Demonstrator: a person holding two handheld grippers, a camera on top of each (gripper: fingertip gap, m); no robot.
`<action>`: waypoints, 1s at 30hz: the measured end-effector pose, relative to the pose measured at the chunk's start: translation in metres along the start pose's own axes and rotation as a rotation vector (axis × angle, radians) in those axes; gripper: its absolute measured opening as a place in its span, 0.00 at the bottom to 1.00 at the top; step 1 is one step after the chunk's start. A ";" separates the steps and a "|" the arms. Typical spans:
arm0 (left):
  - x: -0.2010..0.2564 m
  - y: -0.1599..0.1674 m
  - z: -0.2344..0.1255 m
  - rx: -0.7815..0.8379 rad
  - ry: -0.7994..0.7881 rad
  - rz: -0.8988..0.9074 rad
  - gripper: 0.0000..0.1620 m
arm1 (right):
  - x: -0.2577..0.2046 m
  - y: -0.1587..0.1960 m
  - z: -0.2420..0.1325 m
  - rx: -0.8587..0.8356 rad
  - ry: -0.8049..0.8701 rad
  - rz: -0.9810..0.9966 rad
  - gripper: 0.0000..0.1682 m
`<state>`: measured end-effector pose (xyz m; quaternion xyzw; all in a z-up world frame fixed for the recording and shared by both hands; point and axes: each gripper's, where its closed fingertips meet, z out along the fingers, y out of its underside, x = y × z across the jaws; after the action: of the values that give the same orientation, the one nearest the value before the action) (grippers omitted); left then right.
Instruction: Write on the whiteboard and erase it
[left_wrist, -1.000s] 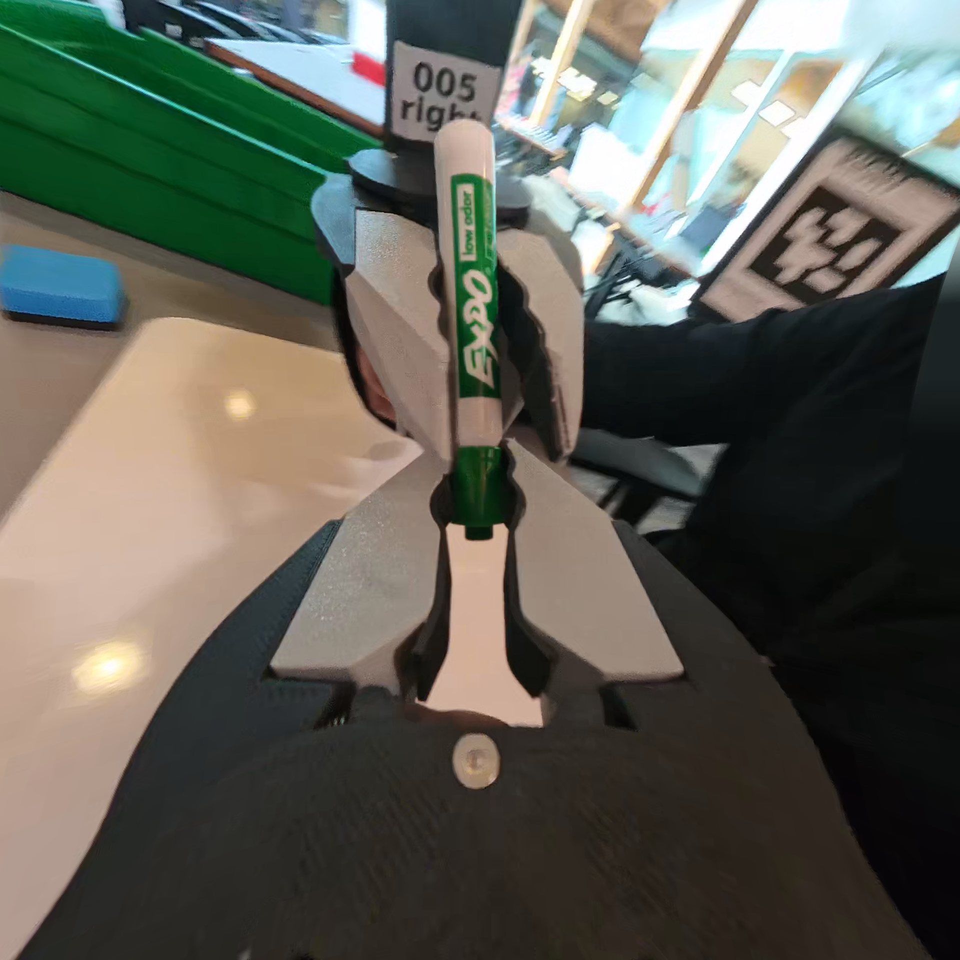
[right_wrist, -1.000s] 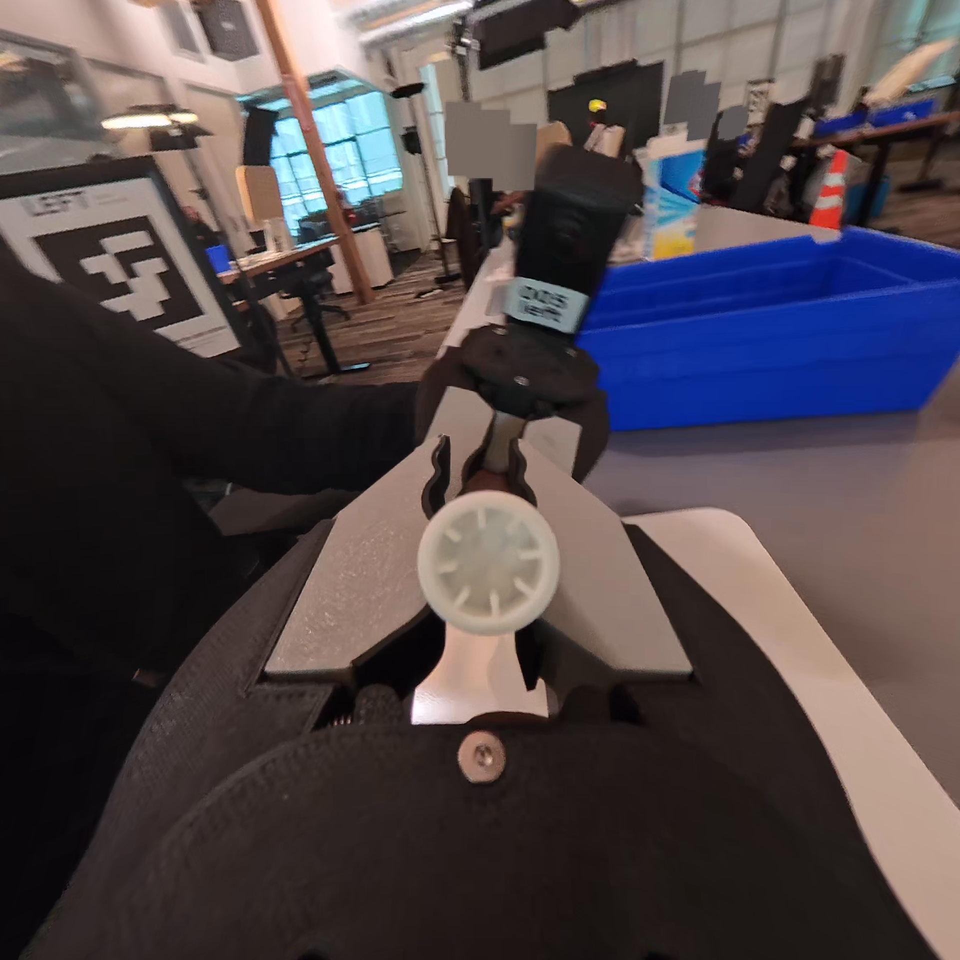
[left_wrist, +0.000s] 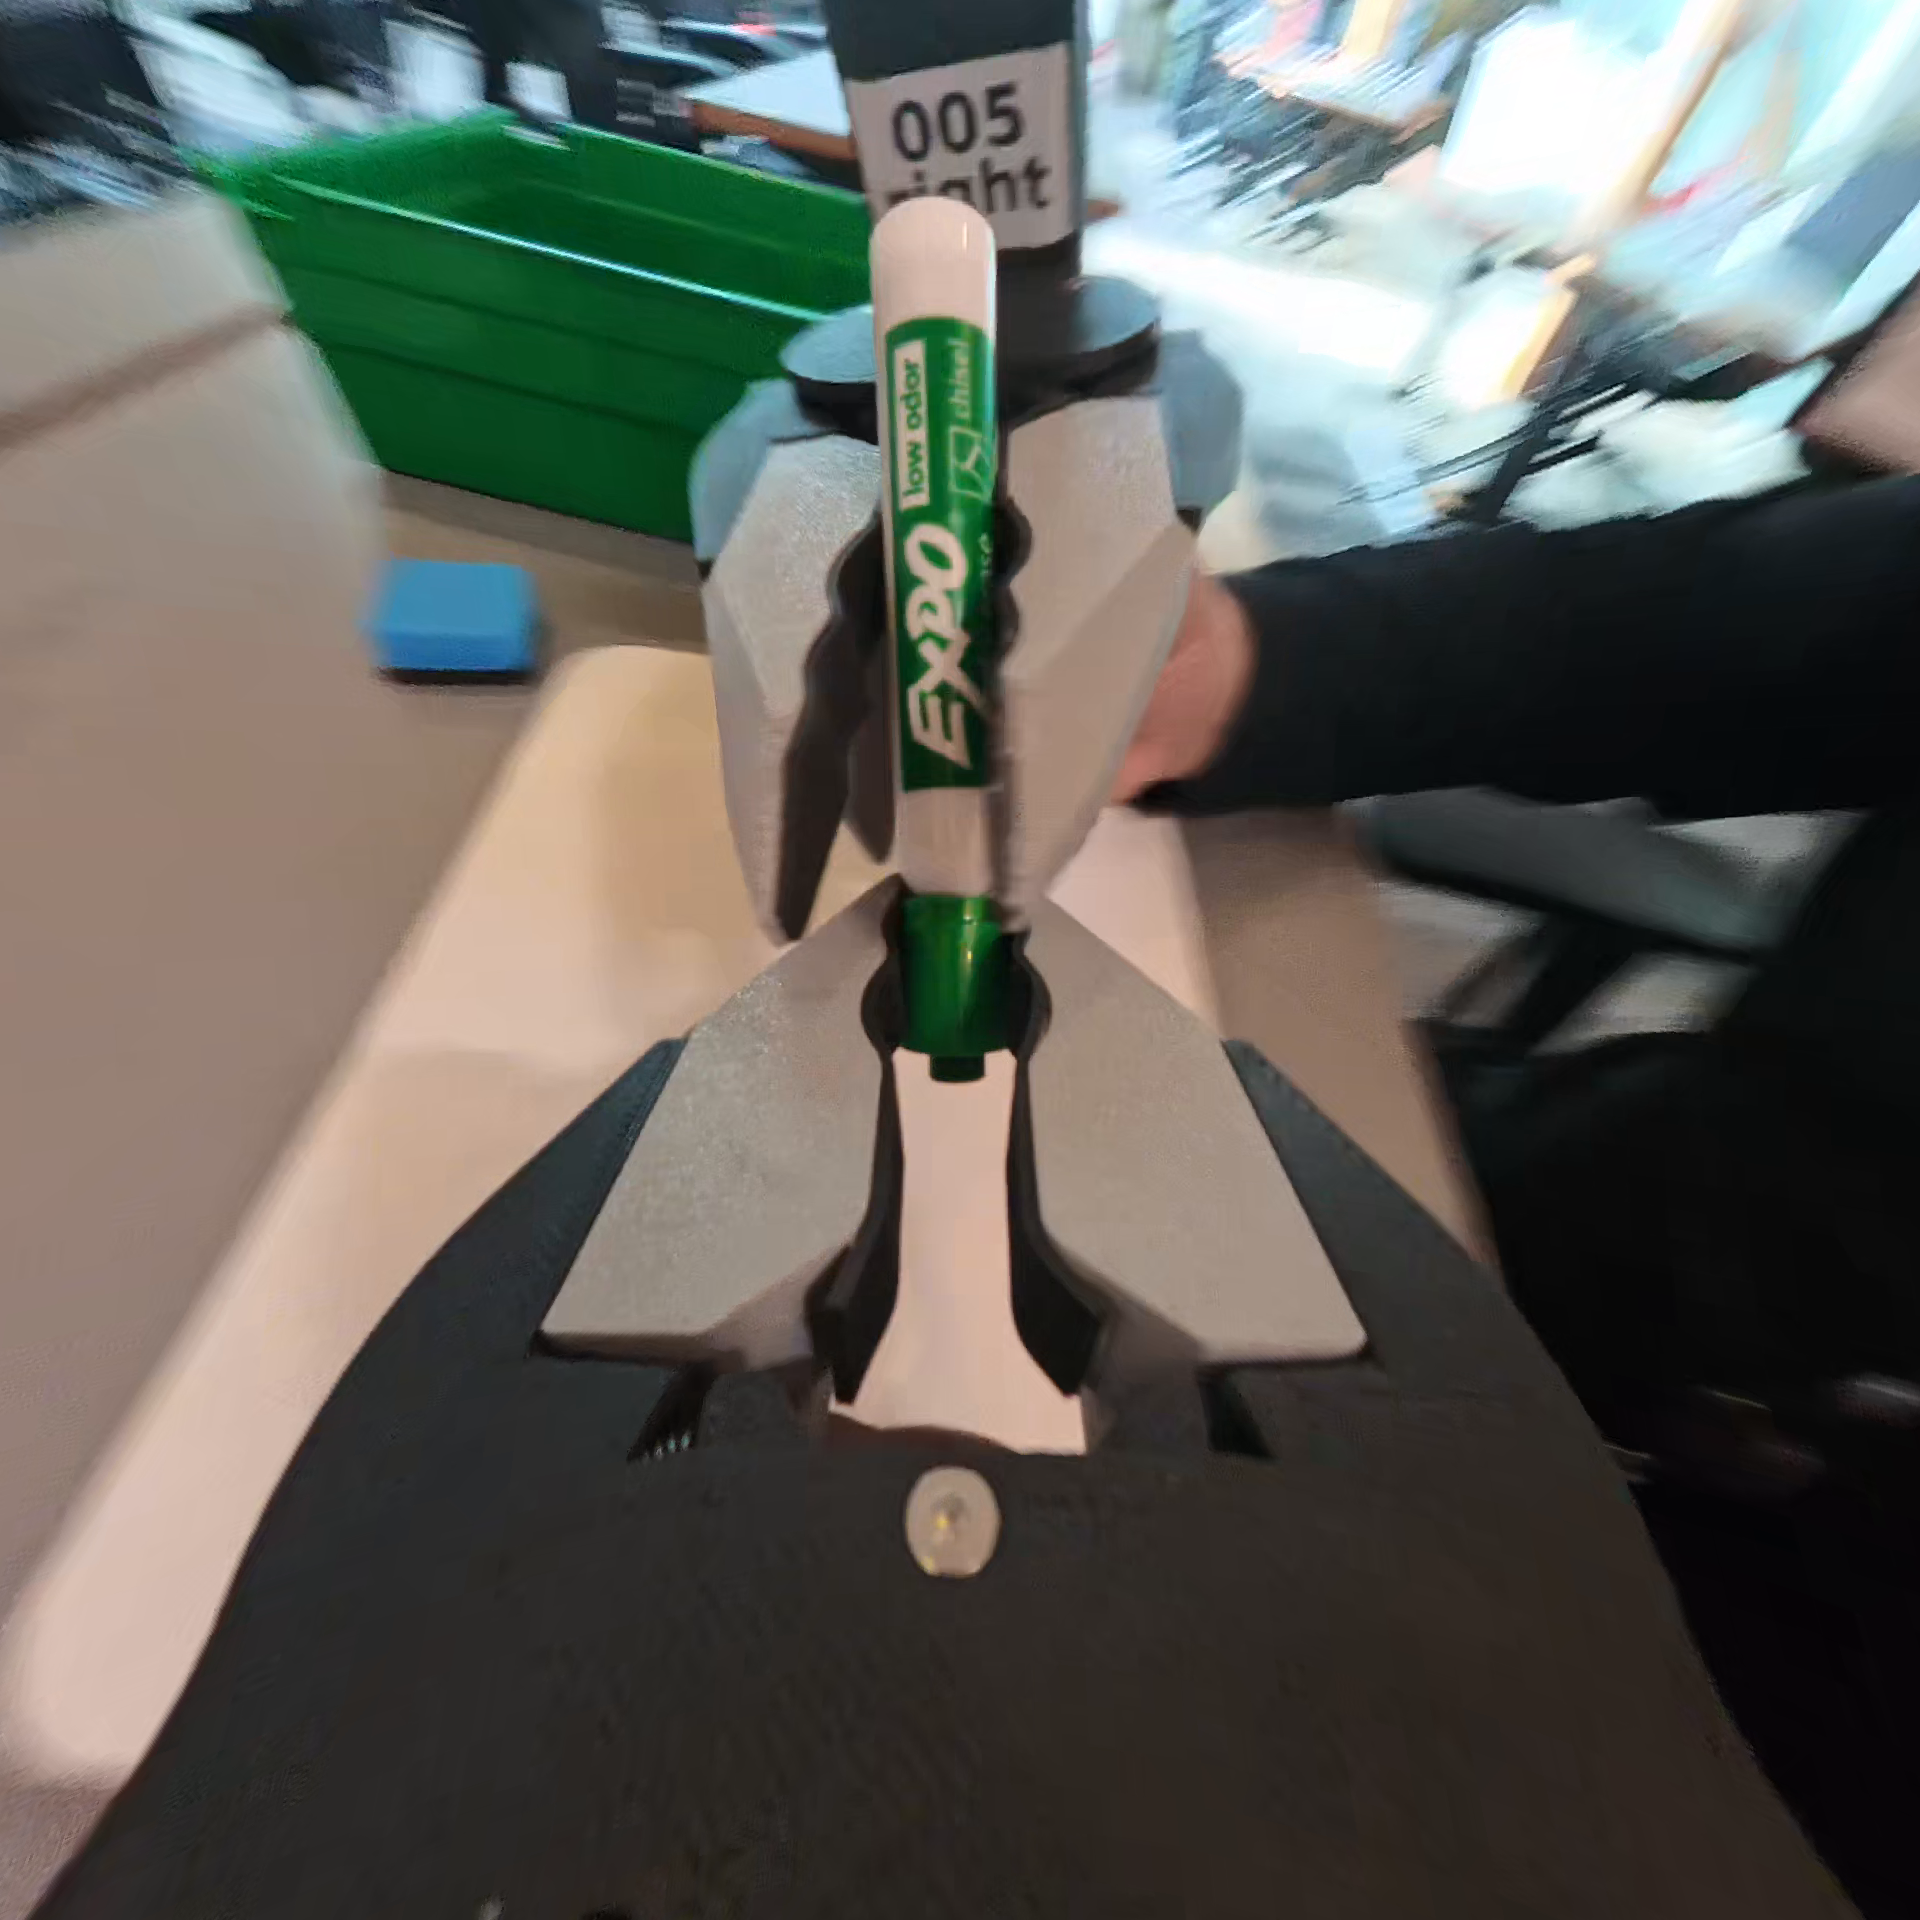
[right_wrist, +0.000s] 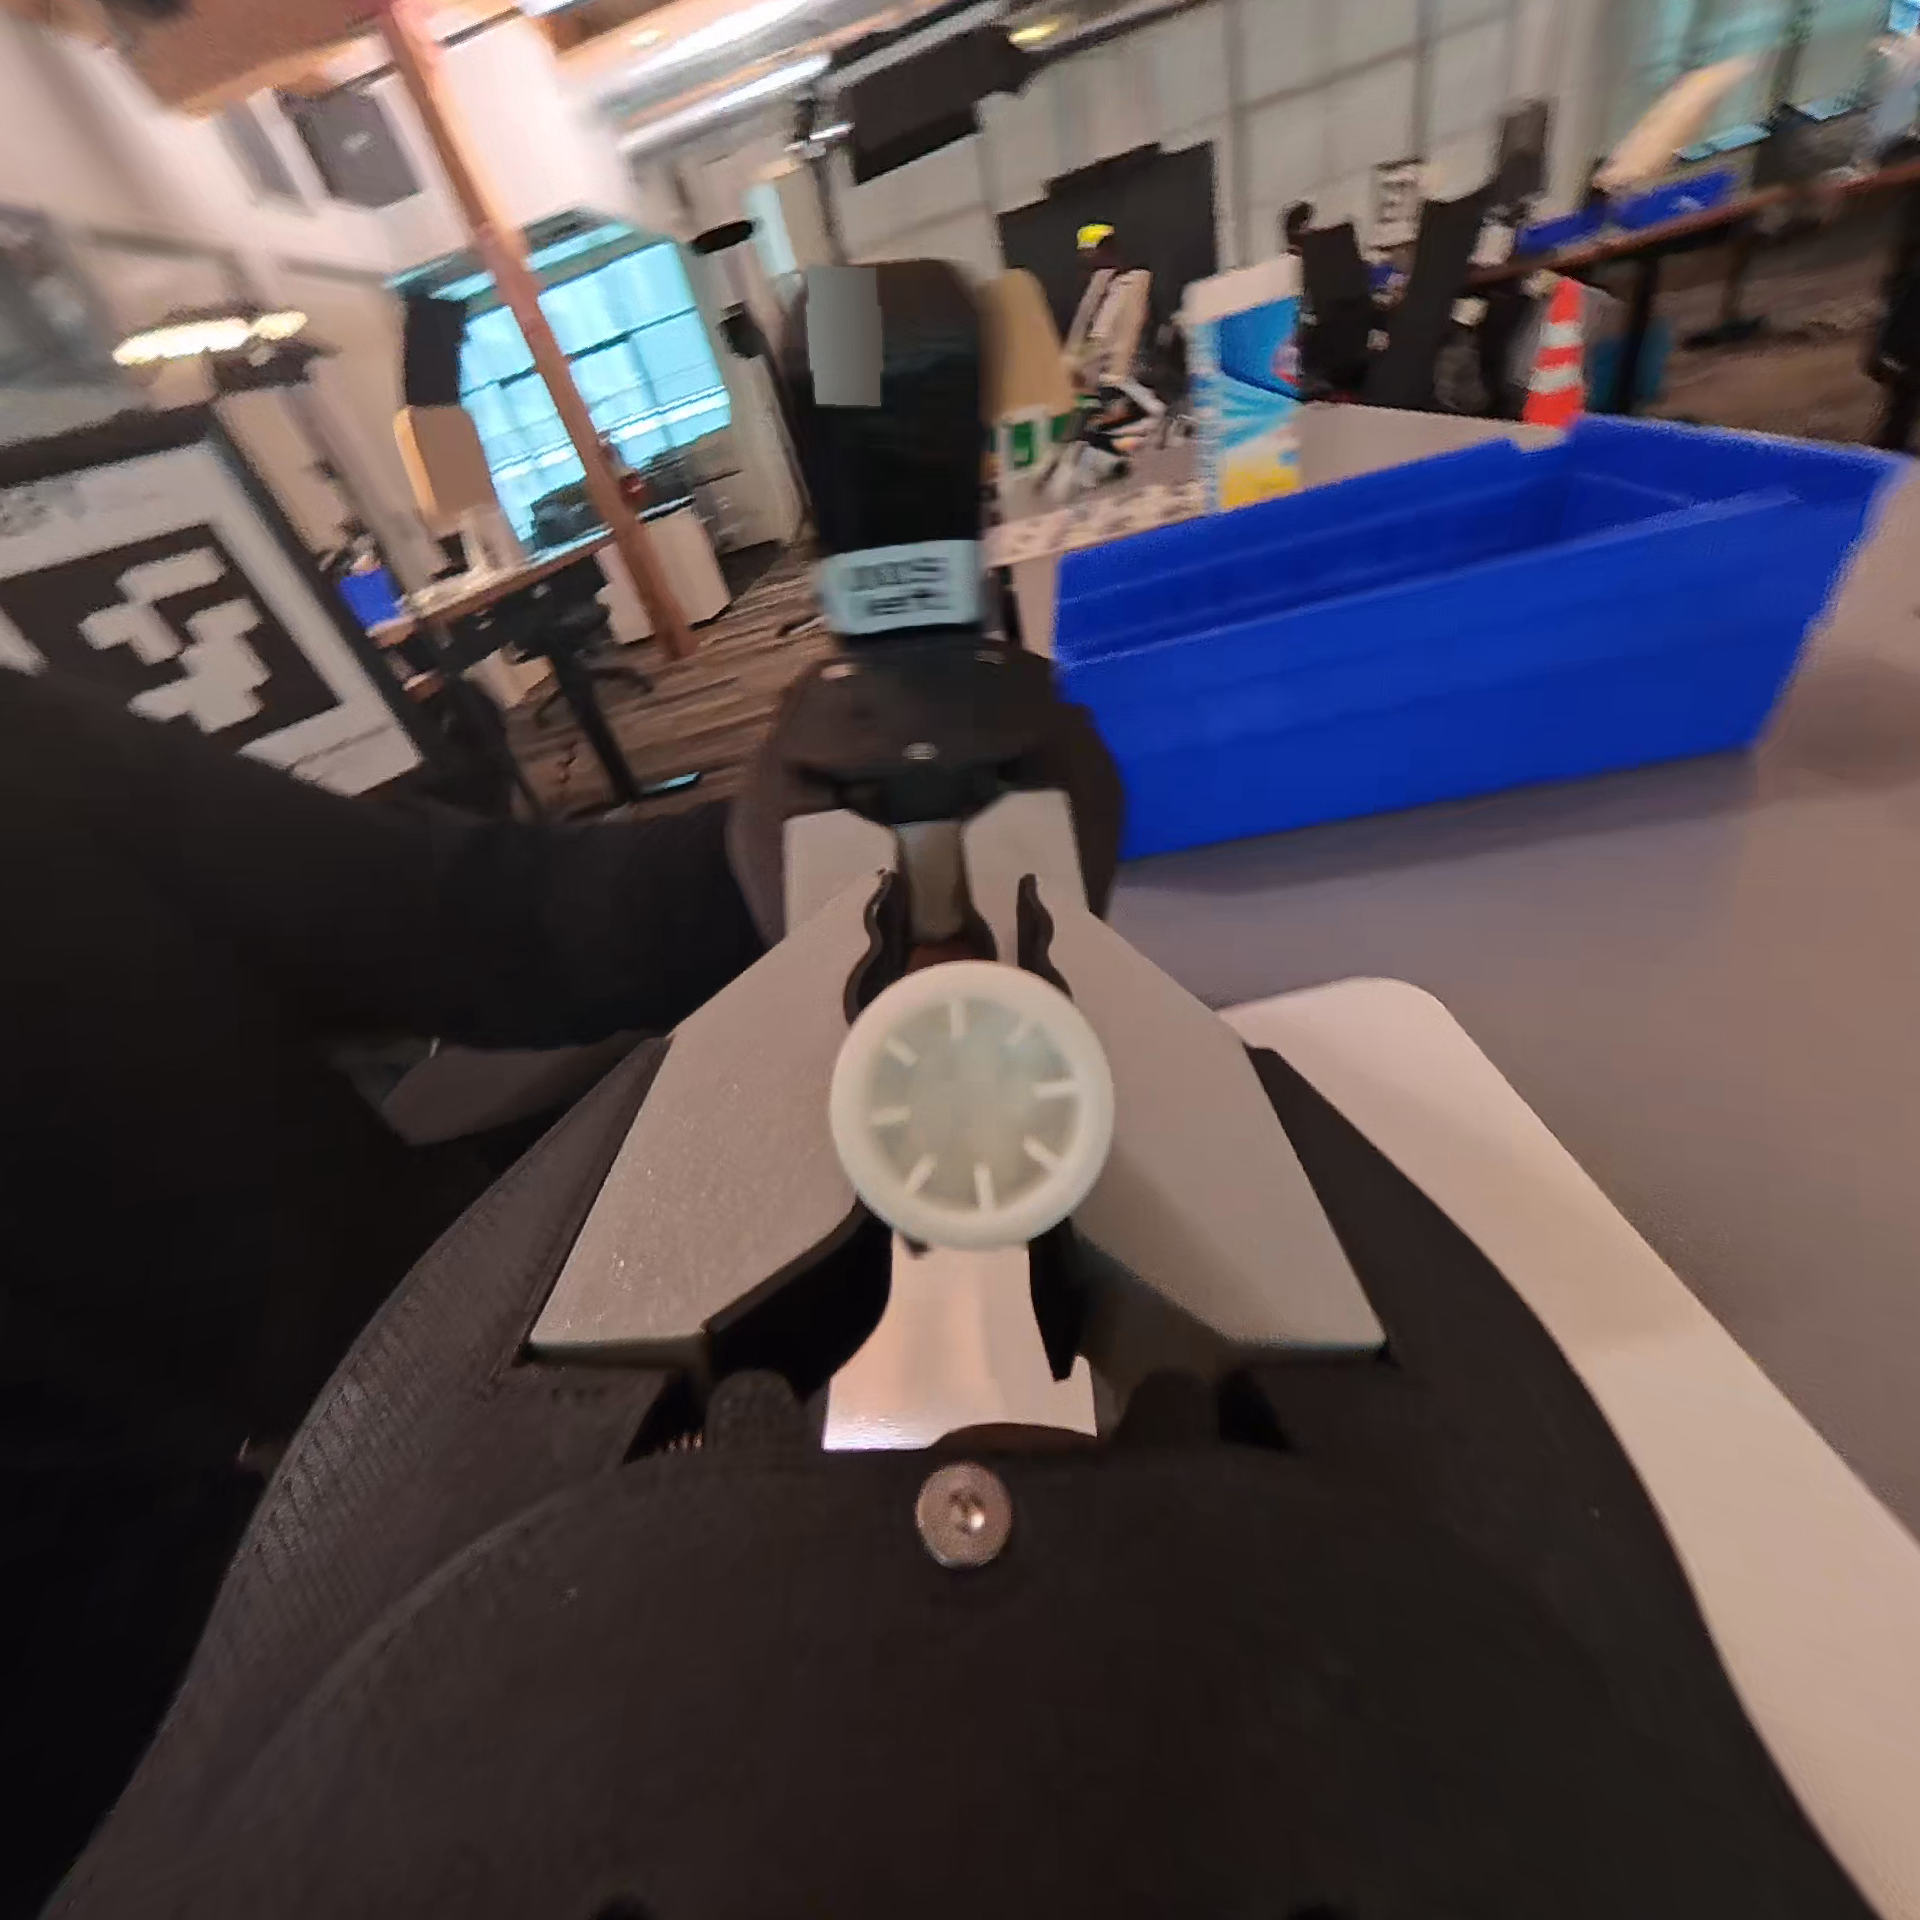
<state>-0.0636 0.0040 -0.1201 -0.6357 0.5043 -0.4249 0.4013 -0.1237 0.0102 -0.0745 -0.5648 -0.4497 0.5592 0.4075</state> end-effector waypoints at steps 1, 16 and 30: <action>-0.014 0.002 0.001 -0.022 -0.124 0.084 0.08 | 0.011 0.001 -0.002 0.006 0.047 0.045 0.12; 0.027 -0.011 -0.005 0.039 0.172 -0.082 0.08 | -0.020 -0.008 -0.006 0.023 -0.081 -0.067 0.12; -0.058 0.002 -0.002 -0.182 -0.628 0.596 0.08 | 0.042 0.009 -0.011 -0.024 0.211 0.109 0.12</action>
<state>-0.0735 0.0601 -0.1288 -0.5937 0.5544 -0.0308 0.5825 -0.1135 0.0484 -0.0935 -0.6489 -0.3797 0.5127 0.4146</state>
